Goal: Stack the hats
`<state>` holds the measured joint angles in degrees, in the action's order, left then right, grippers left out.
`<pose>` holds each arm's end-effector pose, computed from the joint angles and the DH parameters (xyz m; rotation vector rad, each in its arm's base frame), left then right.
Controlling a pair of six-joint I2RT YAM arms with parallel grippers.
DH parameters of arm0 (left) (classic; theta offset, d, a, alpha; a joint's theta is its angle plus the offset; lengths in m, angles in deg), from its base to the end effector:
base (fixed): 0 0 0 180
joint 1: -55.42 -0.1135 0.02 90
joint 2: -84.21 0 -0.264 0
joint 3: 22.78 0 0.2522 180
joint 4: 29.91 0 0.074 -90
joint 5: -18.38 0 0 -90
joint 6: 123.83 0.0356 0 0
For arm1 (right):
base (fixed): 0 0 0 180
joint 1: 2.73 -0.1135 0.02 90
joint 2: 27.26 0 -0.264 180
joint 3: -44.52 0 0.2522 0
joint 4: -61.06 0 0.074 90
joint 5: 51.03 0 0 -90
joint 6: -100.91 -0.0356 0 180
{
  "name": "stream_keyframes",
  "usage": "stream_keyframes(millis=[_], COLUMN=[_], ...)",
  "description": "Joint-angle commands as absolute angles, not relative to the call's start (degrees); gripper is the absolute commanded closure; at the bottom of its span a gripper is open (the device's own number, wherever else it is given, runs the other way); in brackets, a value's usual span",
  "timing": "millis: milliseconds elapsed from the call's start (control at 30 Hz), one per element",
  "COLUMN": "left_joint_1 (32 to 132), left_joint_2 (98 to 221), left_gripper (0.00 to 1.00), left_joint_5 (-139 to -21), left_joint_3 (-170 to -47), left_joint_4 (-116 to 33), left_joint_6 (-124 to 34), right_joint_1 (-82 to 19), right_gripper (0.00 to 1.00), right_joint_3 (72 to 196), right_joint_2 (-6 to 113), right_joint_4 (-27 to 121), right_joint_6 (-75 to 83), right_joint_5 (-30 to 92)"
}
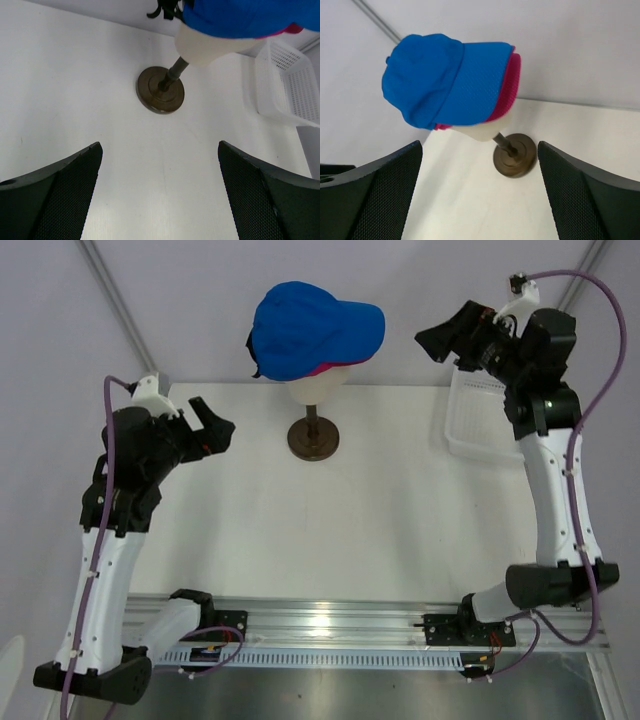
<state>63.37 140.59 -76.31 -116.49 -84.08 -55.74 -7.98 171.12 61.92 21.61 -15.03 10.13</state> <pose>0.1770 -0.0277 0.4546 -0.1723 1.8787 -0.4352 0.3187 0.0465 0.5270 -0.1043 1.6614 0.8194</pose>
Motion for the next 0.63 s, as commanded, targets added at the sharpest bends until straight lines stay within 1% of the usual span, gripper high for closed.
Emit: stream_keyframes(millis=[0, 67, 100, 200, 267, 333, 600], left_joint_1=[63.1, 63.1, 63.1, 63.1, 63.1, 63.1, 63.1], left_joint_2=[135.3, 132.7, 130.3, 126.4, 123.0, 120.1, 114.4], left_gripper=[0.01, 0.0, 0.0, 0.01, 0.01, 0.01, 0.01], left_joint_5=[-77.9, -78.8, -79.1, -79.3, -79.5, -80.3, -79.1], left_joint_3=[-110.9, -106.2, -105.0, -100.5, -97.9, -96.4, -92.4], left_joint_4=[-85.6, -85.0, -84.4, -83.8, -83.3, -83.1, -83.5], left_joint_6=[-56.0, -56.1, -56.0, -54.7, -53.4, -52.3, -51.1], right_joint_1=[-8.1, -8.3, -8.3, -8.5, -8.5, -8.7, -10.5], right_gripper=[0.0, 0.0, 0.0, 0.01, 0.0, 0.0, 0.0], right_joint_3=[161.1, 154.6, 148.7, 139.3, 136.2, 133.1, 126.9], right_joint_2=[54.4, 48.8, 47.1, 42.4, 40.9, 39.2, 33.5], right_joint_4=[17.9, 21.3, 22.4, 25.2, 26.2, 27.5, 29.3], right_joint_6=[-8.4, -8.9, -9.1, -10.3, -11.3, -12.5, -13.9], right_joint_5=[21.5, 25.0, 26.4, 31.4, 32.1, 29.8, 30.4])
